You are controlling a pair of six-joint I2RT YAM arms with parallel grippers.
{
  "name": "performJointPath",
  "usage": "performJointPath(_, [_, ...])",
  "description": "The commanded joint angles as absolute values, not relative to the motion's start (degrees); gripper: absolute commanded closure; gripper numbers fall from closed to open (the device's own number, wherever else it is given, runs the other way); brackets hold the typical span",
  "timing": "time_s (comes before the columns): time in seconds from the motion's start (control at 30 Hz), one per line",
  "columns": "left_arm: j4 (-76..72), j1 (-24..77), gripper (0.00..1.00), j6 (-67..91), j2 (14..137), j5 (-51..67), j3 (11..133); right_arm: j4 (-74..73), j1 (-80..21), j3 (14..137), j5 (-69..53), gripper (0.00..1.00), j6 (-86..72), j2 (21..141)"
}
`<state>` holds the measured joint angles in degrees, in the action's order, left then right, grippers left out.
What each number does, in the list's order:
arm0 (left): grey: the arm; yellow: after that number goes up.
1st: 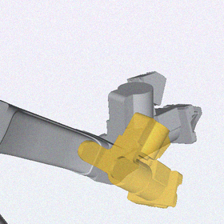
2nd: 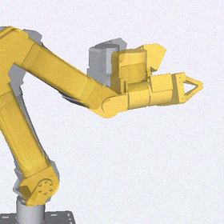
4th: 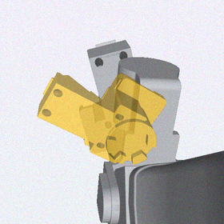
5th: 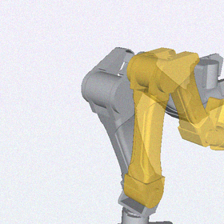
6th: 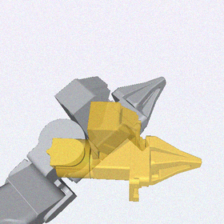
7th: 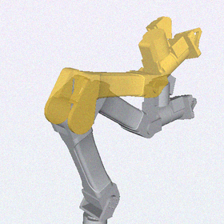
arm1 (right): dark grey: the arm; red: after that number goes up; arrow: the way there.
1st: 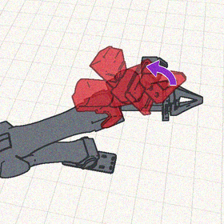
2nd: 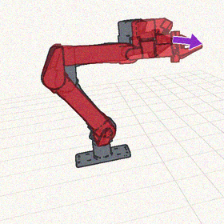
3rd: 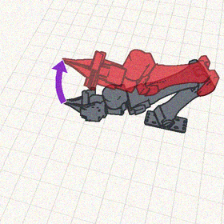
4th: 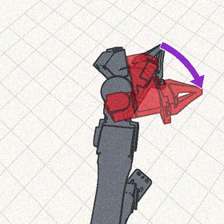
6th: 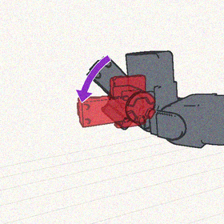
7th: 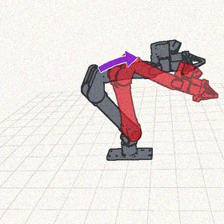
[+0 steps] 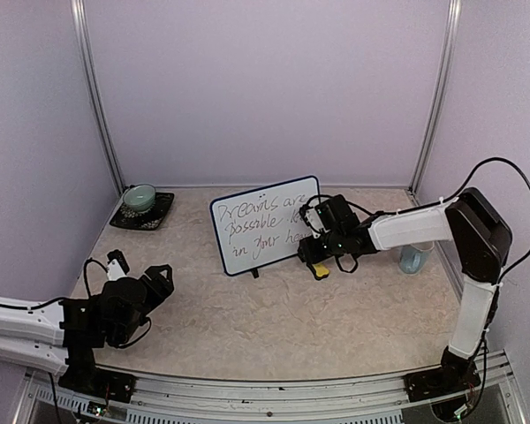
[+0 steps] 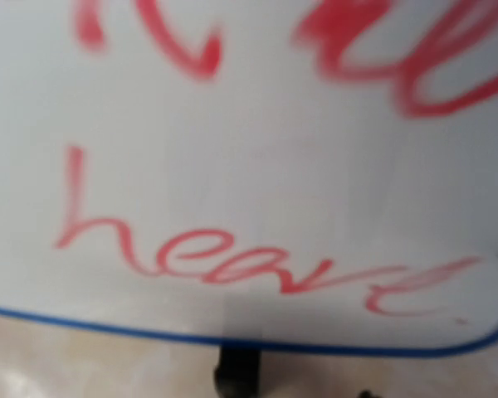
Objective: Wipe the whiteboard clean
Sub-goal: Move the whiteboard to the center of the board.
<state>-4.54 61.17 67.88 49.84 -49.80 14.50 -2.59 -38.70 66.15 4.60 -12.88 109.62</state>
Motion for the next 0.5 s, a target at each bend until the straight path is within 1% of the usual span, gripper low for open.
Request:
performJointPath(0.0, [-7.1, 61.3, 0.2, 64.9, 50.3, -50.6, 16.6, -2.5, -38.2, 63.2, 5.7, 0.42, -12.3, 103.2])
performJointPath(0.1, [-8.1, 60.9, 0.2, 63.8, 50.8, -50.4, 16.9, -2.0, -38.2, 60.9, 5.6, 0.35, -11.8, 100.6])
performJointPath(0.2, [-9.1, 60.5, 0.19, 62.8, 51.4, -49.9, 17.3, -2.0, -38.2, 59.0, 5.1, 0.3, -11.3, 99.2])
performJointPath(0.47, [-10.7, 57.3, 0.16, 57.9, 52.2, -46.4, 19.3, -1.5, -38.2, 56.3, 4.3, 0.29, -11.7, 100.0])
